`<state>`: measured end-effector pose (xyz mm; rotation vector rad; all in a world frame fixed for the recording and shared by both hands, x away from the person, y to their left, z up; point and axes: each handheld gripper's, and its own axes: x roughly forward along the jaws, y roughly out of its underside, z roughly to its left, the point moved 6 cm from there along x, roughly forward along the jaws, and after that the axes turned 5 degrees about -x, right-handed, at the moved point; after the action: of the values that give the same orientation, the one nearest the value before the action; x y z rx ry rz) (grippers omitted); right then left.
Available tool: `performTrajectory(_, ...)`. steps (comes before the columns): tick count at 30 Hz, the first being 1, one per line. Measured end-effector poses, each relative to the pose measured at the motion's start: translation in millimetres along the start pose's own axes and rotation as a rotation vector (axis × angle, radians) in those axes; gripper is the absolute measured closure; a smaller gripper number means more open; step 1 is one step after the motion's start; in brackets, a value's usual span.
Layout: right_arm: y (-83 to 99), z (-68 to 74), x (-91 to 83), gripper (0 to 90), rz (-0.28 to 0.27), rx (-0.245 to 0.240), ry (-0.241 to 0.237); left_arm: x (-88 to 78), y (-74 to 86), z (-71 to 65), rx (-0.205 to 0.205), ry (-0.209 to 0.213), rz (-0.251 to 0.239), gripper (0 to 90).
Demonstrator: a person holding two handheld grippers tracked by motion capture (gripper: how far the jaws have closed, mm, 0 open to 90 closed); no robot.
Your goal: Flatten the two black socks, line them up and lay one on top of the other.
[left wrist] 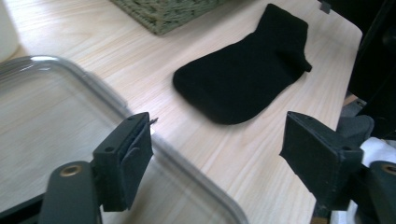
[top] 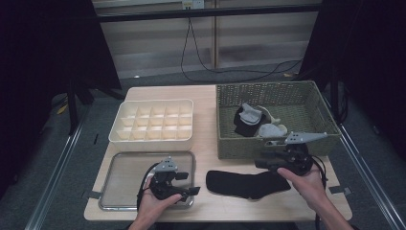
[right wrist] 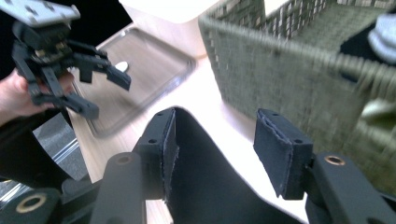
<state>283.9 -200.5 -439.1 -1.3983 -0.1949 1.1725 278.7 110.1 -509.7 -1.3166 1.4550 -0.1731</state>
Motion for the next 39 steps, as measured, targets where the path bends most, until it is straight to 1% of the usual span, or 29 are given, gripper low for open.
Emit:
performTrajectory(2,-10.7,-3.9,-2.1,49.8,-0.021,-0.001,0.000,-1.6,2.0,5.5,-0.008,-0.013,0.005,22.4)
performTrajectory(4,-21.2,-10.6,-1.2,50.2,-0.009,-0.014,0.008,-2.2,2.7,10.3,-0.020,-0.022,0.005,22.0)
performTrajectory(7,-36.9,-22.9,2.4,52.4,-0.006,-0.016,0.016,-2.1,0.2,13.5,-0.014,-0.025,0.001,22.0)
performTrajectory(9,-46.5,-33.3,9.0,53.2,-0.001,0.000,0.009,-2.4,-1.8,14.3,-0.026,-0.030,-0.002,22.0)
performTrajectory(10,-49.7,-38.0,13.2,53.8,0.012,0.009,0.015,-2.3,-2.7,14.4,-0.024,-0.031,-0.005,21.7)
performTrajectory(12,-55.2,-46.8,21.1,54.5,0.041,0.007,0.021,-1.8,-3.4,13.4,-0.021,-0.025,-0.004,20.8)
performTrajectory(13,-59.0,-51.8,25.0,56.4,0.047,0.012,0.022,-1.5,-3.2,13.2,-0.018,-0.028,-0.002,20.8)
performTrajectory(16,-73.1,-68.1,36.7,58.9,0.071,-0.002,0.045,-2.1,-3.2,12.9,-0.021,-0.022,-0.004,21.3)
performTrajectory(17,-76.6,-71.4,39.9,58.9,0.079,-0.003,0.047,-2.6,-3.3,13.1,-0.022,-0.020,-0.008,21.4)
performTrajectory(18,-81.3,-75.4,43.6,59.3,0.089,-0.016,0.056,-3.6,-3.2,13.1,-0.022,-0.024,-0.009,21.4)
performTrajectory(19,-85.9,-79.1,47.6,59.7,0.096,-0.018,0.058,-4.9,-3.2,12.9,-0.016,-0.026,-0.009,21.4)
performTrajectory(20,-90.2,-82.1,52.0,60.6,0.106,-0.016,0.049,-5.7,-3.0,11.9,-0.016,-0.024,-0.016,21.6)
performTrajectory(22,-97.2,-88.3,61.6,61.9,0.126,-0.023,0.057,-6.7,-2.2,11.5,-0.014,-0.023,-0.015,21.8)
performTrajectory(24,-100.2,-95.0,73.6,63.5,0.164,-0.017,0.048,-6.1,-2.1,11.4,-0.007,-0.022,-0.012,21.8)
performTrajectory(25,-100.7,-98.4,79.9,63.7,0.179,-0.006,0.041,-5.7,-1.9,11.2,-0.005,-0.022,-0.010,21.8)
performTrajectory(26,-100.0,-101.7,86.0,63.7,0.211,-0.010,0.039,-5.2,-2.0,11.1,-0.006,-0.026,-0.013,21.7)
performTrajectory(27,-99.6,-105.3,91.4,63.0,0.233,-0.019,0.047,-5.0,-2.0,10.9,-0.004,-0.024,-0.013,21.5)
performTrajectory(29,-98.4,-114.6,100.4,57.6,0.259,-0.009,0.055,-4.5,-1.7,11.7,-0.002,-0.024,-0.007,21.5)
performTrajectory(30,-97.2,-119.5,103.6,53.8,0.276,-0.013,0.081,-3.8,-1.8,12.2,-0.005,-0.022,-0.007,21.4)
performTrajectory(31,-95.5,-124.3,106.4,53.0,0.290,-0.005,0.100,-2.6,-1.8,12.5,-0.006,-0.021,-0.005,21.3)
performTrajectory(32,-93.3,-128.2,109.8,54.1,0.301,-0.001,0.089,-1.9,-1.5,13.3,-0.004,-0.023,0.002,21.3)
performTrajectory(34,-88.8,-135.7,116.2,54.8,0.331,-0.008,0.106,-0.2,-1.4,14.6,-0.007,-0.025,0.005,21.2)
performTrajectory(37,-83.3,-141.1,124.8,55.1,0.375,-0.008,0.094,1.0,-1.0,15.7,-0.019,-0.019,0.007,21.0)
performTrajectory(38,-80.6,-143.4,128.7,54.7,0.400,-0.011,0.092,1.2,-1.2,15.2,-0.021,-0.017,0.006,21.0)
performTrajectory(39,-77.1,-144.0,132.2,52.0,0.436,0.008,0.078,0.9,-1.3,13.5,-0.019,-0.013,0.005,21.0)
